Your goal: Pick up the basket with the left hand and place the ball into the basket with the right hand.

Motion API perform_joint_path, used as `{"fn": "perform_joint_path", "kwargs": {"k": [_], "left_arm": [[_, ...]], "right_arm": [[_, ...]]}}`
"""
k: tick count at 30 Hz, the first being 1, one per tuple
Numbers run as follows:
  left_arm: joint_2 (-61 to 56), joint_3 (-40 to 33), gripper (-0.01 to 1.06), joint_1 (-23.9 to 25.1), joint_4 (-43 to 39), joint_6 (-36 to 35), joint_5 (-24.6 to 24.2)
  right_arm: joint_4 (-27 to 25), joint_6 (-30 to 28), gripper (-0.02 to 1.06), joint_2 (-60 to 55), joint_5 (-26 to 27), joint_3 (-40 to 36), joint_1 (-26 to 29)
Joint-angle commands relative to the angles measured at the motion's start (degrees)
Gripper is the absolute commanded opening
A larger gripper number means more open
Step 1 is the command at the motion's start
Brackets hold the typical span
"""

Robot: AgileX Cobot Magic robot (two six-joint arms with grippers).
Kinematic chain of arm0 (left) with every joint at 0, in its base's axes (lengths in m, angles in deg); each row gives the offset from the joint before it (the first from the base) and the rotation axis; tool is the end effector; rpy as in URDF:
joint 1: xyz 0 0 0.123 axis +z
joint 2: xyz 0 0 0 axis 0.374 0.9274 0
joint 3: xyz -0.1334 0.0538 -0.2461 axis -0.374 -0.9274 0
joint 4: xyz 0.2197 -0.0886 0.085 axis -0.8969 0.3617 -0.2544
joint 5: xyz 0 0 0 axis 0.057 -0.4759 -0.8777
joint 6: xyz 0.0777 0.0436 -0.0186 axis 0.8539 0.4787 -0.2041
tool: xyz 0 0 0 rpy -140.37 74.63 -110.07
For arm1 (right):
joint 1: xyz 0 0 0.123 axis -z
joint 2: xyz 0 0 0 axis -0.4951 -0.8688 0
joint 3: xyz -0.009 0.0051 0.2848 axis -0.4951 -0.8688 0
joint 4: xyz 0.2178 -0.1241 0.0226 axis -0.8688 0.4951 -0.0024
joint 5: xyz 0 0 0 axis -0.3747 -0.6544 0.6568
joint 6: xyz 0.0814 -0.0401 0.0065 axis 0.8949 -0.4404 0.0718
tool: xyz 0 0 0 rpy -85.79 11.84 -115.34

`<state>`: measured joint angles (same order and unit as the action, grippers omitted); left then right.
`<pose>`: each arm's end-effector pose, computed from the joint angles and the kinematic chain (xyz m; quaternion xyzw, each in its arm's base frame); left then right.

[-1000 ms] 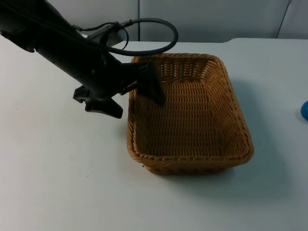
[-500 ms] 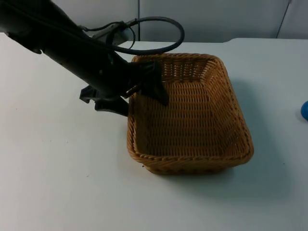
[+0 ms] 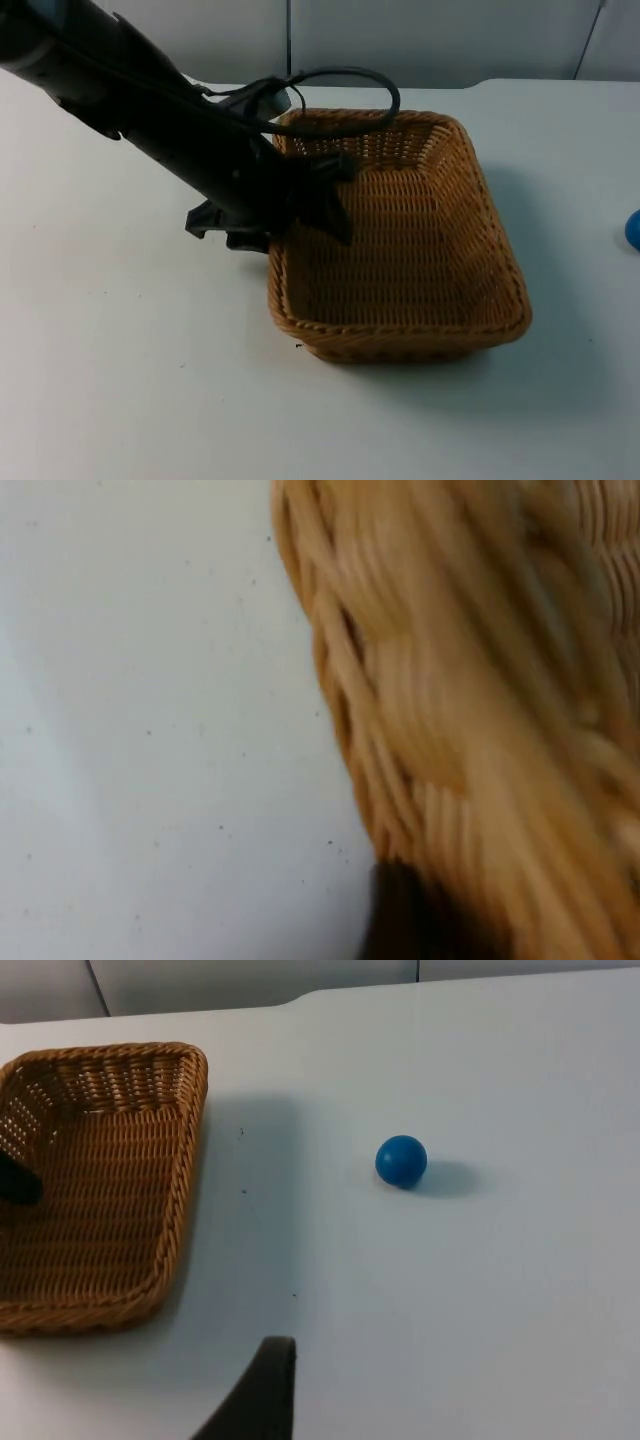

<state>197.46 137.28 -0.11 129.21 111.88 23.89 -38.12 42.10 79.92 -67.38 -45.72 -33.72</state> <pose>0.3911 -0.2072 0.0818 0.0673 0.9367 -0.3186 0.1287 -0.0069 -0.0046 0.2799 0.0098 0.8558 0.0159 0.5170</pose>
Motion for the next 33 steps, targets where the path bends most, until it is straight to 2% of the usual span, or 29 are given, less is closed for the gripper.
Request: {"fn": "perform_joint_path", "kwargs": {"k": [1,2,5,6,10,23,33], "left_arm": [[0.0,0.5,0.46,-0.4,0.5,-1.0,0.3],[0.0,0.5,0.36,-0.4,0.5,-1.0,0.3],[0.0,0.5,0.16,-0.4,0.9,-1.0,0.3],[0.0,0.5,0.16,-0.4,0.9,-1.0,0.3],[0.0,0.5,0.02,-0.4,0.9,-1.5,1.2],[-3.7,0.3,0.0,-0.1,0.1,-10.0,1.5],[-10.8,-8.2,0.0,3.9,0.4,-10.2,2.7]], "right_arm": [[-0.2,-0.2,1.04,0.2,0.2,-0.3,0.3],[-0.2,-0.2,1.04,0.2,0.2,-0.3,0.3],[-0.2,-0.2,1.04,0.2,0.2,-0.3,0.3],[-0.2,-0.2,1.04,0.2,0.2,-0.3,0.3],[-0.2,-0.2,1.04,0.2,0.2,-0.3,0.3],[-0.2,-0.2,1.04,0.2,0.2,-0.3,0.3],[-0.2,-0.2,1.04,0.2,0.2,-0.3,0.3]]}}
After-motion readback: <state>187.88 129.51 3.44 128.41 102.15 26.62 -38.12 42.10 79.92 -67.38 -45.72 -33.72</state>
